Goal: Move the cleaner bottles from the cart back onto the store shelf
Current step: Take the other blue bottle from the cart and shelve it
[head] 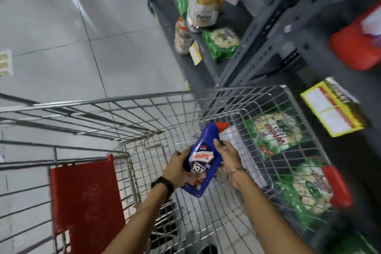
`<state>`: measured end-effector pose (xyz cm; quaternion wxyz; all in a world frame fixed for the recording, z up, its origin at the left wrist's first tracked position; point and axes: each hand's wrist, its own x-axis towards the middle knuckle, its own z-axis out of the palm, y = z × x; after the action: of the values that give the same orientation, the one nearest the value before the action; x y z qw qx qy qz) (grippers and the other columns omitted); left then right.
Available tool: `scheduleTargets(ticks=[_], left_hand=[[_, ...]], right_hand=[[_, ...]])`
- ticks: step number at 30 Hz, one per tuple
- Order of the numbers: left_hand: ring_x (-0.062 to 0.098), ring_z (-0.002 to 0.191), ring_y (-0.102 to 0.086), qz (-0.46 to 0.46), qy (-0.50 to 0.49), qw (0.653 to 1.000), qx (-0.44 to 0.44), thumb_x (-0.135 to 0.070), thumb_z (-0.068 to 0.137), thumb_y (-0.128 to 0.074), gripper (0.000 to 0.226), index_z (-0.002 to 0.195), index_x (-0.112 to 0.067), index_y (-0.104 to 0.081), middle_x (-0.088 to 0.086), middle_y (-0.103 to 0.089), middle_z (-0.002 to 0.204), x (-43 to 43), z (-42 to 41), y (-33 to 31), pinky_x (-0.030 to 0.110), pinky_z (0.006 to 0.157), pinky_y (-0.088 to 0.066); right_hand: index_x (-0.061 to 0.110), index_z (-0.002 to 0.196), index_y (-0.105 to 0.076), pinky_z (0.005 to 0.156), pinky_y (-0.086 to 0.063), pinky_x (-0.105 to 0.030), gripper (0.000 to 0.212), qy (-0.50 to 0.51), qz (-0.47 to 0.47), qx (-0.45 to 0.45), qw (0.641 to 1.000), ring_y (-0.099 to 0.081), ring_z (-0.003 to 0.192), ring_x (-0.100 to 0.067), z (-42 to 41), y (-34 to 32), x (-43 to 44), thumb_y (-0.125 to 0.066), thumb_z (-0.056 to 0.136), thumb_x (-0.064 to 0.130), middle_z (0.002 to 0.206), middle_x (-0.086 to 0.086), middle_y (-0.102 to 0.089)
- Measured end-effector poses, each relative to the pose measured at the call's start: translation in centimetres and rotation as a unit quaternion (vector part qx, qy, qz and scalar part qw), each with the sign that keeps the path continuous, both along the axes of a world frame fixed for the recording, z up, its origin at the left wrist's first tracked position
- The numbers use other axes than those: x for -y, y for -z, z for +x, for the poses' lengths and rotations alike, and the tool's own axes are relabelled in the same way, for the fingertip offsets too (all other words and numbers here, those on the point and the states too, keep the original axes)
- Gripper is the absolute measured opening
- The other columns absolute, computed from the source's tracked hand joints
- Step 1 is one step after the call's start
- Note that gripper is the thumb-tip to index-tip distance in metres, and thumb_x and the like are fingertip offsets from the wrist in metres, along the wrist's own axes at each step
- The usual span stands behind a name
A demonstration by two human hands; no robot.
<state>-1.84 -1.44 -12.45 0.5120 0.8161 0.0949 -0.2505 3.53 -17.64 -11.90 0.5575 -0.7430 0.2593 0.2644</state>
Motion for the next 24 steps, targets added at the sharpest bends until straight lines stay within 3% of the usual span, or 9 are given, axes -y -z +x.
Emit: scheduleTargets(ticks=[4, 6, 8, 10, 13, 17, 20, 24], left_hand=[[0.023, 0.099, -0.050, -0.046, -0.002, 0.996, 0.070, -0.043, 0.054, -0.080, 0.092, 0.133, -0.033, -0.034, 0.011, -0.048, 0.106, 2.6, 1.0, -7.2, 0.024, 0.087, -0.039], [0.022, 0.098, -0.048, -0.075, -0.018, 0.989, 0.125, -0.045, 0.051, -0.078, 0.084, 0.124, -0.043, -0.036, 0.005, -0.046, 0.101, 3.6, 1.3, -10.9, 0.022, 0.084, -0.039], [0.020, 0.097, -0.048, -0.121, -0.038, 0.976, 0.176, -0.044, 0.048, -0.079, 0.081, 0.116, -0.048, -0.036, -0.003, -0.044, 0.096, 4.5, 1.6, -14.4, 0.021, 0.086, -0.042], [0.019, 0.097, -0.050, -0.146, -0.046, 0.965, 0.212, -0.038, 0.048, -0.082, 0.082, 0.115, -0.048, -0.038, -0.002, -0.045, 0.097, 5.1, 1.9, -17.6, 0.018, 0.085, -0.045], [0.017, 0.097, -0.053, -0.157, -0.033, 0.953, 0.258, -0.033, 0.048, -0.084, 0.084, 0.120, -0.045, -0.042, 0.009, -0.048, 0.102, 5.7, 2.3, -22.3, 0.012, 0.082, -0.045], [0.024, 0.102, -0.051, -0.189, -0.007, 0.935, 0.301, -0.041, 0.047, -0.085, 0.089, 0.126, -0.034, -0.043, 0.016, -0.046, 0.107, 6.5, 1.9, -27.2, 0.034, 0.091, -0.049], [0.017, 0.101, -0.053, -0.199, 0.014, 0.929, 0.312, -0.056, 0.044, -0.081, 0.088, 0.123, -0.045, -0.044, 0.005, -0.045, 0.105, 6.8, 1.3, -29.0, 0.030, 0.088, -0.052], [0.012, 0.103, -0.053, -0.195, 0.041, 0.927, 0.318, -0.049, 0.045, -0.083, 0.083, 0.119, -0.052, -0.045, -0.004, -0.045, 0.105, 7.1, 0.4, -29.9, 0.028, 0.080, -0.056]], right_hand=[[0.031, 0.074, -0.066, 0.077, -0.055, -0.050, 0.017, 0.046, 0.003, 0.101, 0.994, -0.068, 0.080, -0.029, 0.6, -8.4, 2.9, -0.069, 0.072, 0.047, 0.079, -0.003, -0.071], [0.031, 0.073, -0.066, 0.065, -0.057, -0.031, 0.013, 0.066, 0.007, 0.180, 0.981, -0.067, 0.068, -0.012, 0.5, -12.9, 3.6, -0.071, 0.072, 0.043, 0.072, 0.005, -0.069], [0.028, 0.074, -0.065, 0.052, -0.049, -0.012, 0.007, 0.084, 0.036, 0.252, 0.963, -0.063, 0.058, 0.003, 0.1, -17.3, 4.1, -0.071, 0.075, 0.032, 0.066, 0.010, -0.070], [0.025, 0.075, -0.065, 0.051, -0.044, -0.005, 0.007, 0.092, 0.050, 0.319, 0.942, -0.060, 0.056, 0.010, -0.4, -21.6, 4.4, -0.069, 0.078, 0.021, 0.063, 0.019, -0.070], [0.026, 0.079, -0.065, 0.056, -0.043, -0.003, 0.007, 0.088, 0.051, 0.398, 0.912, -0.059, 0.060, 0.011, -1.4, -27.4, 4.9, -0.070, 0.074, 0.025, 0.066, 0.023, -0.070], [0.027, 0.082, -0.066, 0.060, -0.045, -0.005, 0.019, 0.081, 0.053, 0.458, 0.884, -0.061, 0.066, 0.009, -2.7, -32.4, 6.1, -0.075, 0.066, 0.031, 0.070, 0.018, -0.071], [0.024, 0.085, -0.067, 0.058, -0.046, -0.008, 0.022, 0.079, 0.060, 0.478, 0.873, -0.062, 0.067, 0.003, -3.6, -34.2, 6.8, -0.075, 0.065, 0.029, 0.076, 0.014, -0.073], [0.024, 0.086, -0.068, 0.057, -0.048, -0.013, 0.026, 0.090, 0.065, 0.485, 0.868, -0.063, 0.069, -0.005, -5.0, -35.0, 7.8, -0.075, 0.063, 0.032, 0.081, 0.005, -0.073]])
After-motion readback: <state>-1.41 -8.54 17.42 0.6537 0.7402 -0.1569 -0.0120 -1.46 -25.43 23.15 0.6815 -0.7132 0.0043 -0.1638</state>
